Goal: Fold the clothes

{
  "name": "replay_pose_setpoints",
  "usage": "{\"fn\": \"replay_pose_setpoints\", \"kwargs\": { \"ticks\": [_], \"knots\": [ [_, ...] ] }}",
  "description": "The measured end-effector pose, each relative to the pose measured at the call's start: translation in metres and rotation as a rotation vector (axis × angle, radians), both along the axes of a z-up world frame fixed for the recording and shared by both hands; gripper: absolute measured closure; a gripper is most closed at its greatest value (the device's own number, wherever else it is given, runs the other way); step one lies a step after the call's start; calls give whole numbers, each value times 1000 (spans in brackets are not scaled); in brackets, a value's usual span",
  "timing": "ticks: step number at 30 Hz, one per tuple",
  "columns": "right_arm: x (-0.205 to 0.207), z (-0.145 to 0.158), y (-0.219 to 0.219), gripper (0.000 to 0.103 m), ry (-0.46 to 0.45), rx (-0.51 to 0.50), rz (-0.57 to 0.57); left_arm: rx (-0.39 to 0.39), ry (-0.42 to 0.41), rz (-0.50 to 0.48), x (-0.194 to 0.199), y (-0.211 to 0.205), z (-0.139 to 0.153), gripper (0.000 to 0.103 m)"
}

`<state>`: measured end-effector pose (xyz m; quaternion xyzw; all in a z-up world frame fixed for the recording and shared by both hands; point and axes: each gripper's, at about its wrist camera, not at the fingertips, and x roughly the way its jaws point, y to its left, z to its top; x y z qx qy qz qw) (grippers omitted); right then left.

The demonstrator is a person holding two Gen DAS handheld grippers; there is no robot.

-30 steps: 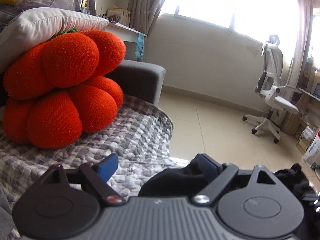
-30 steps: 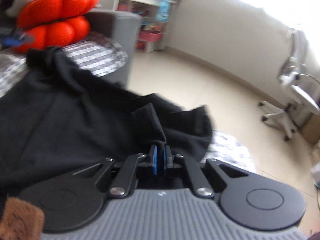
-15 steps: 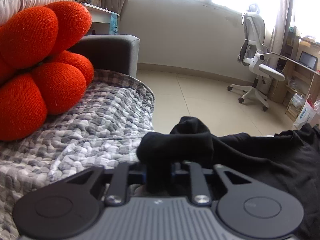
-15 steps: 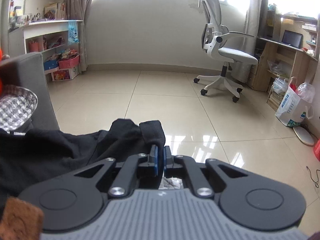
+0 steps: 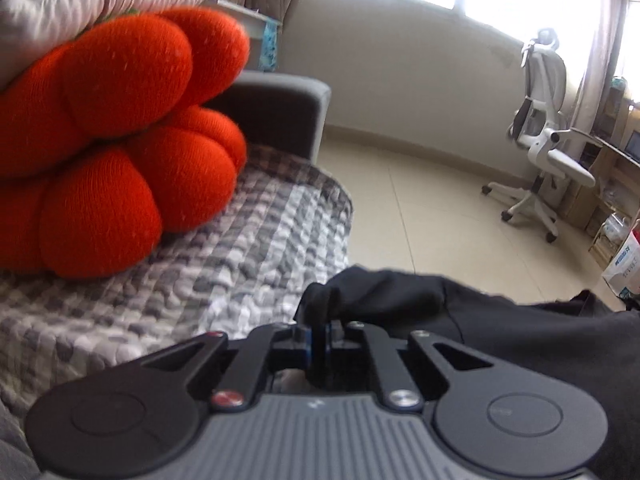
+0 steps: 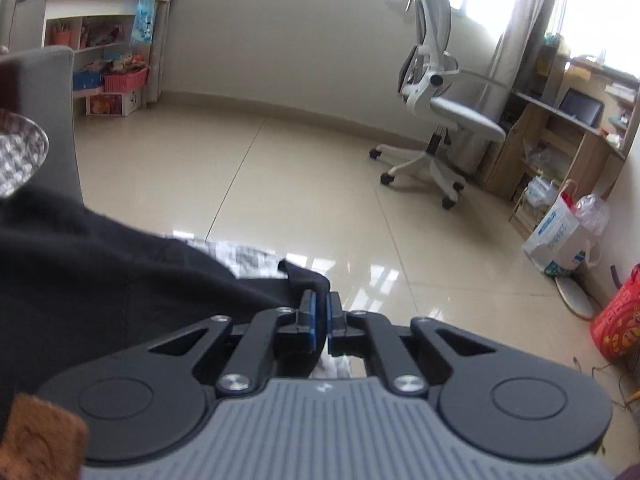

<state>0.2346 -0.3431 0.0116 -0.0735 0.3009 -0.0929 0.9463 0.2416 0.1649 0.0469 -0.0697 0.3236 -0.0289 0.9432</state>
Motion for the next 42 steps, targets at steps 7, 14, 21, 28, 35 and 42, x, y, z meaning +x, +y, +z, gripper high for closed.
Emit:
{"fn": "replay_pose_setpoints", "kwargs": {
  "ticks": [7,14,21,28,35,42],
  "knots": [
    [-17,30,-4,99,-122,84,20,-170,-54,73,-10,34,8,97],
    [-46,66,2,98,-247,83,43,-200,-105,74,-28,31,21,94],
    [-38,18,-29,97,-53,99,6,-229,-35,154,-43,67,0,82],
    [-19,60,-8,60,-123,153,159,-207,-108,83,-32,49,29,45],
    [45,43,50,60,85,55,419,-81,11,-168,31,-45,21,25],
    [64,11,72,71,173,-19,516,0,139,-235,67,-86,-20,64]
  ]
}}
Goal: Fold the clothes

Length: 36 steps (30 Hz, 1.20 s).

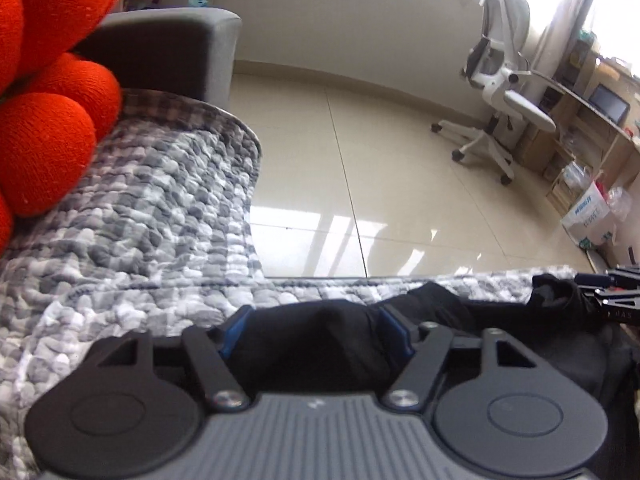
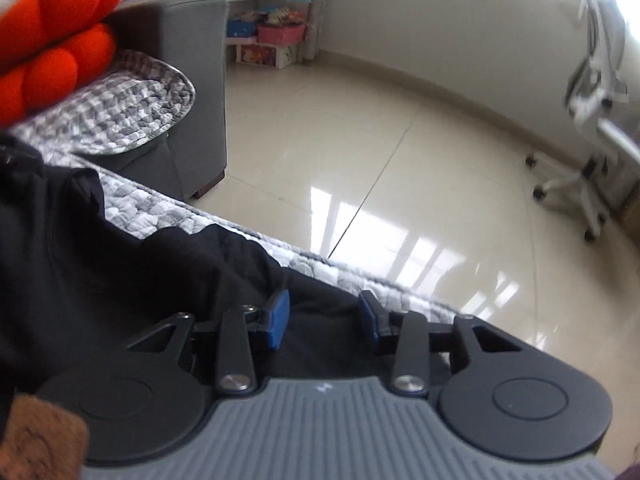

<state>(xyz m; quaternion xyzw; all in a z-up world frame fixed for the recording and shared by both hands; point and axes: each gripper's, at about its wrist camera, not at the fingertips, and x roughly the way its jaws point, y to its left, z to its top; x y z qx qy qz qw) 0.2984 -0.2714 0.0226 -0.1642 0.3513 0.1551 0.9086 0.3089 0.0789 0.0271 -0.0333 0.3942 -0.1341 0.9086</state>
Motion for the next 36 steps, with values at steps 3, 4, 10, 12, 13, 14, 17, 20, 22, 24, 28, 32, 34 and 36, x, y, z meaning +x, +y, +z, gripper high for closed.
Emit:
{"fn": "replay_pose_setpoints", "kwargs": {
  "ticks": [3,4,10,12,13,14,17,20,22,24,28,32,34,36],
  "knots": [
    [-14,-2,16,103,-38,-105,88,21,-47,-35,-11,-4,-1,97],
    [-16,-3,22,103,-57,-148,99,10,-63,-38,-13,-2,2,98],
    [-27,32,28,103,-359,-165,-26,-114,-211,34,-26,8,43,98],
    [-29,47,24,103,-474,-148,-100,-145,-275,82,-27,11,56,98],
    [-26,51,19,103,-451,-99,-96,-118,-288,90,-25,8,57,98],
    [-19,48,16,103,-388,-75,-67,-83,-296,95,-23,4,56,98],
    [-1,24,11,96,-202,-65,-1,-20,-239,71,-19,0,38,97],
    [10,7,-1,57,-115,0,-29,-43,-178,64,-15,11,20,97],
    [18,6,-15,39,-88,107,-62,-142,-141,80,-10,25,18,83],
    [27,6,-18,39,-36,184,-73,-180,-133,92,-5,26,20,58],
    [32,-7,8,66,22,82,15,-141,-103,55,11,5,15,51],
    [5,-10,34,103,-94,-100,125,26,-70,-53,11,-29,-8,77],
    [-4,-8,37,103,-204,-190,103,0,-94,-51,6,-27,-2,97],
    [-14,6,30,103,-354,-163,54,-80,-150,-1,2,-16,13,97]
  ]
}}
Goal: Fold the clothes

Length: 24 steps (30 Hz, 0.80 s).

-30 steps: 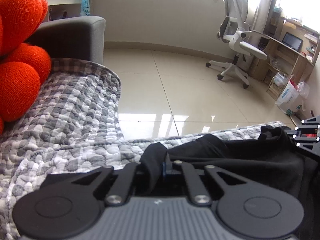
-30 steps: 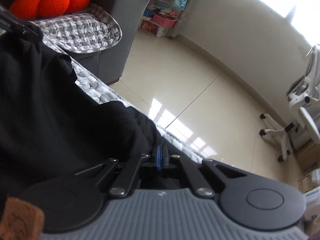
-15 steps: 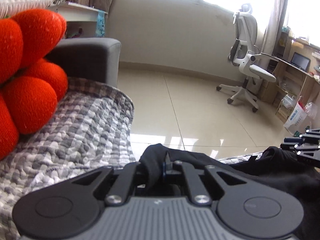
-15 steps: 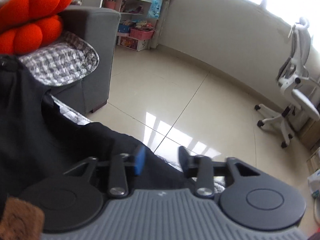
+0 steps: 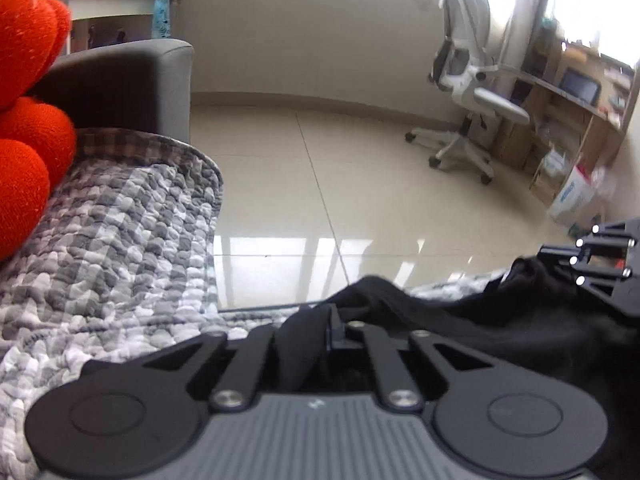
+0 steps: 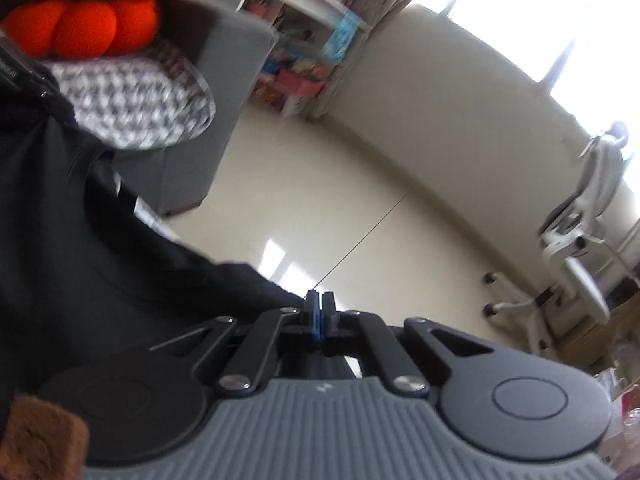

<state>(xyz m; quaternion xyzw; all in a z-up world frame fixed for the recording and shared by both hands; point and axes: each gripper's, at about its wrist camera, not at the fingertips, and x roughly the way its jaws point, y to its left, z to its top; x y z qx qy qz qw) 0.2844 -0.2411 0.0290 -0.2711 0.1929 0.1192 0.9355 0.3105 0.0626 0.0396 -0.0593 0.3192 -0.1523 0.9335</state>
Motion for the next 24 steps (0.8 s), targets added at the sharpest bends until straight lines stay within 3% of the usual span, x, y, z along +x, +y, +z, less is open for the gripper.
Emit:
{"fn": "replay_pose_setpoints", "kwargs": {
  "ticks": [2,5,6,9,11,13,14,17,20,22,24],
  "knots": [
    [-10,15,-6,103,-107,81,-19,-15,-68,38,-6,2,12,97],
    [-10,23,-12,103,-179,116,-81,-3,-154,98,-11,2,23,98],
    [-4,21,-13,103,-140,124,-88,18,-149,114,-9,1,20,98],
    [24,4,-12,99,110,140,-45,56,-48,116,2,0,5,96],
    [34,-2,-16,93,217,206,-39,20,-7,119,5,6,-1,89],
    [31,2,-28,70,223,306,-73,13,-7,147,2,14,0,64],
    [29,2,-31,65,234,334,-77,12,-9,162,0,18,1,60],
    [10,3,-25,65,205,260,-113,-4,-18,202,-10,33,5,60],
    [-33,11,-30,64,176,282,-89,-119,-46,243,-43,73,18,59],
    [-66,19,-42,60,184,366,-65,-182,-52,290,-68,98,22,38],
    [-92,22,-56,54,189,424,-81,-203,-58,328,-93,118,20,27]
  ]
}}
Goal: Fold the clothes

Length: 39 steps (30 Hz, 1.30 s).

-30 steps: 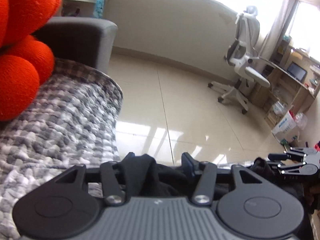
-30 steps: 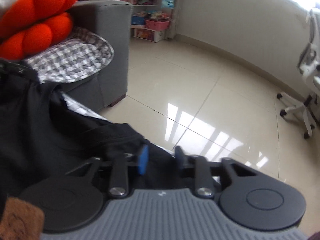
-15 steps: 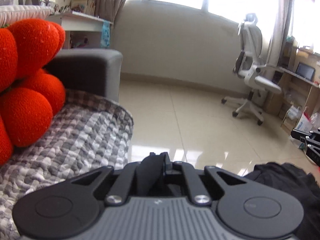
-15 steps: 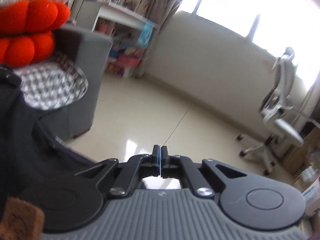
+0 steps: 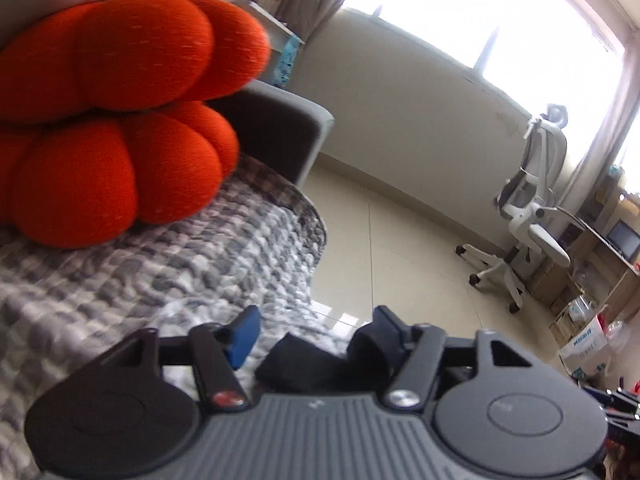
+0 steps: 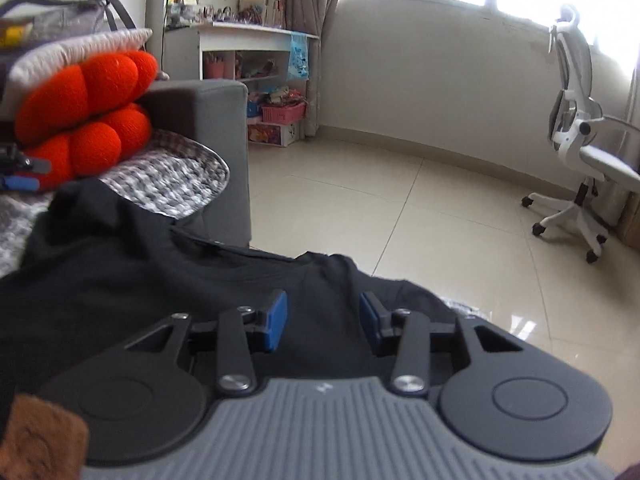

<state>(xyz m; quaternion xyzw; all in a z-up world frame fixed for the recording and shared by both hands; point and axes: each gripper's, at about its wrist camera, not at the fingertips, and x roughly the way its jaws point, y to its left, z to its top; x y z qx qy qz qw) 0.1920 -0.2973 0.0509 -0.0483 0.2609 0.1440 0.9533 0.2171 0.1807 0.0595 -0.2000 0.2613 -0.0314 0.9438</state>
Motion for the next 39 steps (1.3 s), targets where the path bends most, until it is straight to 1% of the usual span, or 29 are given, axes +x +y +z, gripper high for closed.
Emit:
{"fn": "replay_pose_setpoints", "kwargs": {
  "ticks": [1,3,5,6,7,9,10,11,12,13,14,16,17,19,21,22,24,25,26,28,31,33,36,38,39],
  "knots": [
    [-11,0,-8,53,4,20,-19,5,5,3,-8,5,-3,25],
    [-29,1,-24,53,12,62,-71,33,26,-22,-12,6,-7,25],
    [-30,-3,-47,53,27,111,-199,56,28,-65,-5,-8,-13,23],
    [-29,-7,-57,53,50,141,-249,67,28,-86,-1,-16,-15,20],
    [-27,-12,-62,53,78,151,-270,78,28,-108,3,-24,-18,19],
    [-21,-27,-64,53,143,113,-280,165,38,-129,14,-49,-27,20],
    [-15,-36,-66,53,179,89,-295,234,47,-139,19,-63,-31,29],
    [-11,-41,-69,53,189,71,-326,322,57,-139,24,-77,-35,40],
    [-10,-40,-73,53,172,43,-383,381,72,-117,31,-83,-33,64],
    [-8,-40,-77,53,155,15,-440,433,88,-90,38,-88,-31,82],
    [-8,-40,-81,54,140,-4,-486,420,99,-57,44,-83,-24,87],
    [-13,-38,-87,54,116,-7,-536,314,95,48,51,-57,-5,88],
    [-17,-37,-90,54,112,12,-542,272,91,82,48,-44,1,88],
    [-32,-34,-92,54,130,117,-485,194,84,145,38,-20,12,88],
    [-51,-29,-84,54,108,123,-443,184,81,187,21,-3,18,85],
    [-62,-27,-80,54,101,134,-422,178,79,209,13,6,20,81],
    [-83,-22,-74,54,101,186,-375,139,88,239,-7,22,21,74],
    [-94,-20,-71,54,102,216,-343,120,97,232,-18,25,21,72],
    [-106,-17,-68,54,104,246,-306,107,103,188,-35,23,20,71],
    [-137,-13,-63,54,110,296,-222,91,106,90,-74,14,19,64],
    [-184,-15,-62,54,133,368,-112,78,98,-34,-146,-6,15,57],
    [-210,-21,-65,54,150,415,-55,93,94,-117,-200,-20,6,53],
    [-249,-25,-66,54,161,478,25,130,93,-177,-266,-34,-11,53],
    [-269,-26,-60,53,166,484,71,124,82,-188,-298,-34,-22,53],
    [-278,-27,-56,54,163,471,91,120,78,-185,-313,-33,-28,53]
  ]
}}
